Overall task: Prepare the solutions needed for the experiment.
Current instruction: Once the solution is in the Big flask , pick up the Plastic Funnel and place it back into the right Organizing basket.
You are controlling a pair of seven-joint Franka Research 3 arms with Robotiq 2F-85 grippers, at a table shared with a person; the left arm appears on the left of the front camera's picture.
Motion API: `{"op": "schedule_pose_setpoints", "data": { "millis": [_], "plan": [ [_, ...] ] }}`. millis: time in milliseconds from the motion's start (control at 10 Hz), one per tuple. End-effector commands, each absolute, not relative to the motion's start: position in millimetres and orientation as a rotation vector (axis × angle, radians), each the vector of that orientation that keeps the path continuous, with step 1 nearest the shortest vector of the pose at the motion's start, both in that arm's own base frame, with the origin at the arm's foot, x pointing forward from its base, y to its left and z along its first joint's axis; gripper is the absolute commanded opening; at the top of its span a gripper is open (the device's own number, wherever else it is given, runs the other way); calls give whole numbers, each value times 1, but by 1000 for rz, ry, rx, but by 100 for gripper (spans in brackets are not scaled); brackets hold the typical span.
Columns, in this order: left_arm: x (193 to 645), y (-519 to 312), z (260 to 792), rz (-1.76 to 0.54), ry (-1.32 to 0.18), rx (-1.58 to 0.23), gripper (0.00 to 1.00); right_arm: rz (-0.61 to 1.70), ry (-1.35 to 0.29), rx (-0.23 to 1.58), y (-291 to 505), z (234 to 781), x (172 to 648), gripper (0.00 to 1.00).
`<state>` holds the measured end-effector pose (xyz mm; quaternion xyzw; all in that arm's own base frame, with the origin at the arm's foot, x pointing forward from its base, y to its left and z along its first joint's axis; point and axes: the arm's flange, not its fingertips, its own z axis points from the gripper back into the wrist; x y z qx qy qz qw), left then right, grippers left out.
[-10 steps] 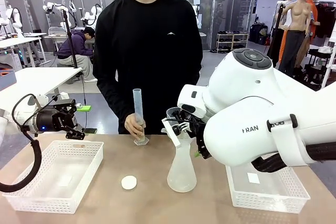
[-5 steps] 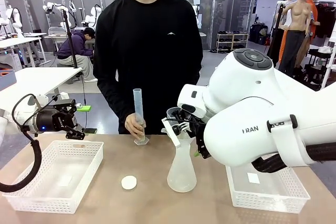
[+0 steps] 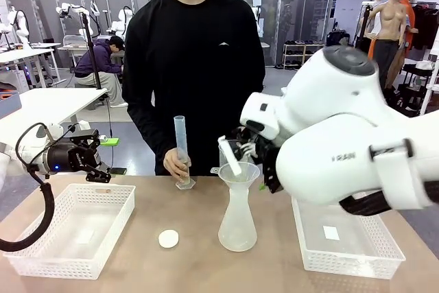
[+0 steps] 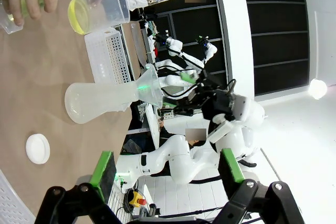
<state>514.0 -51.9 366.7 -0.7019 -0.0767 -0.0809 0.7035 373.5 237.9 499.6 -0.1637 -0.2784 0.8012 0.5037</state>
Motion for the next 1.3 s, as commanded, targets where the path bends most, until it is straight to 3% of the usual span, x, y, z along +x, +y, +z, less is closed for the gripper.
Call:
{"op": "schedule_pose_setpoints", "data": {
  "millis": [0, 400, 800, 1000, 1100, 1200],
  "plan": [
    [514, -53, 369, -177, -170, -1559, 100, 1837, -669, -365, 217, 520, 375, 100],
    [514, -53, 369, -177, -170, -1559, 100, 1521, -495, 41, 141, 540, 419, 100],
    [514, -53, 369, -177, -170, -1559, 100, 1255, -311, 115, 72, 522, 440, 100],
    [514, -53, 369, -177, -170, -1559, 100, 1198, -277, 148, 55, 507, 438, 100],
    [514, -53, 369, -177, -170, -1559, 100, 1244, -286, 30, 57, 503, 434, 100],
    [514, -53, 369, -177, -170, -1559, 100, 1241, -289, 124, 47, 506, 439, 100]
  ]
}}
